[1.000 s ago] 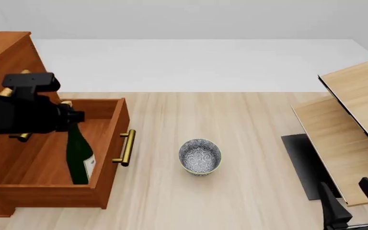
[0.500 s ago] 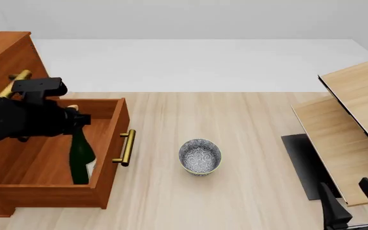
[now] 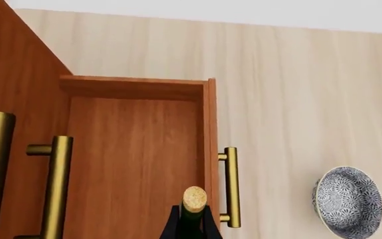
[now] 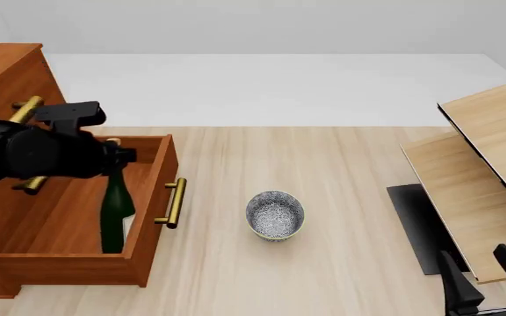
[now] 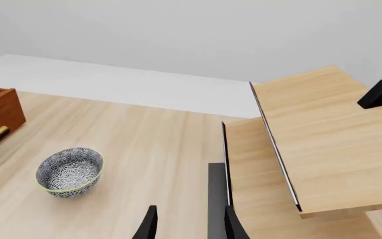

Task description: Put the wine bottle in the bottom drawer of the cabinet.

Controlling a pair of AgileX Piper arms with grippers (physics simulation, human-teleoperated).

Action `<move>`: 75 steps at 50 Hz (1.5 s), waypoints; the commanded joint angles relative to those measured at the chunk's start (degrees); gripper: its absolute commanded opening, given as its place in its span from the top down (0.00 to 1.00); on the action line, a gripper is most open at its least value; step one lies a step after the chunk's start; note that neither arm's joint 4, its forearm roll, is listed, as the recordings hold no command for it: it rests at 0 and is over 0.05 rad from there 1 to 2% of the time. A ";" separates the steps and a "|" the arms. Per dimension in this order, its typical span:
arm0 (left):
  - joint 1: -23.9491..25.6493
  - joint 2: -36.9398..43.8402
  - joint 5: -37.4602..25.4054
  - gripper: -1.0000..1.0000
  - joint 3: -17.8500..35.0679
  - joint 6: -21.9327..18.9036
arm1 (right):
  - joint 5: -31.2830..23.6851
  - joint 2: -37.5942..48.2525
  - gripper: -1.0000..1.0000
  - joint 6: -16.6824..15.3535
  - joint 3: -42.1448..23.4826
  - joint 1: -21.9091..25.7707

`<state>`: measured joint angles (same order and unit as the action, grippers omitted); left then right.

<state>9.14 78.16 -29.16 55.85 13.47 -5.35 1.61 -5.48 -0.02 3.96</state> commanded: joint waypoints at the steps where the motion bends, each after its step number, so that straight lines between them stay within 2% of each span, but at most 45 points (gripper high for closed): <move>1: 0.65 7.43 -0.37 1.00 -1.61 0.14 | -0.03 -0.06 0.00 0.09 0.00 -0.04; 38: -0.98 18.62 2.90 1.00 2.15 0.85 | -0.72 -0.68 0.00 -0.02 0.00 -0.03; 48: -2.75 21.54 3.46 1.00 3.45 -0.33 | -0.74 -0.70 0.00 -0.06 0.00 -0.03; 75: -2.98 25.59 4.76 1.00 4.85 -1.52 | -0.65 -0.59 0.00 0.14 0.00 -0.14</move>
<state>5.90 101.66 -22.24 60.80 13.57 -6.13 0.94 -5.48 -0.02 3.89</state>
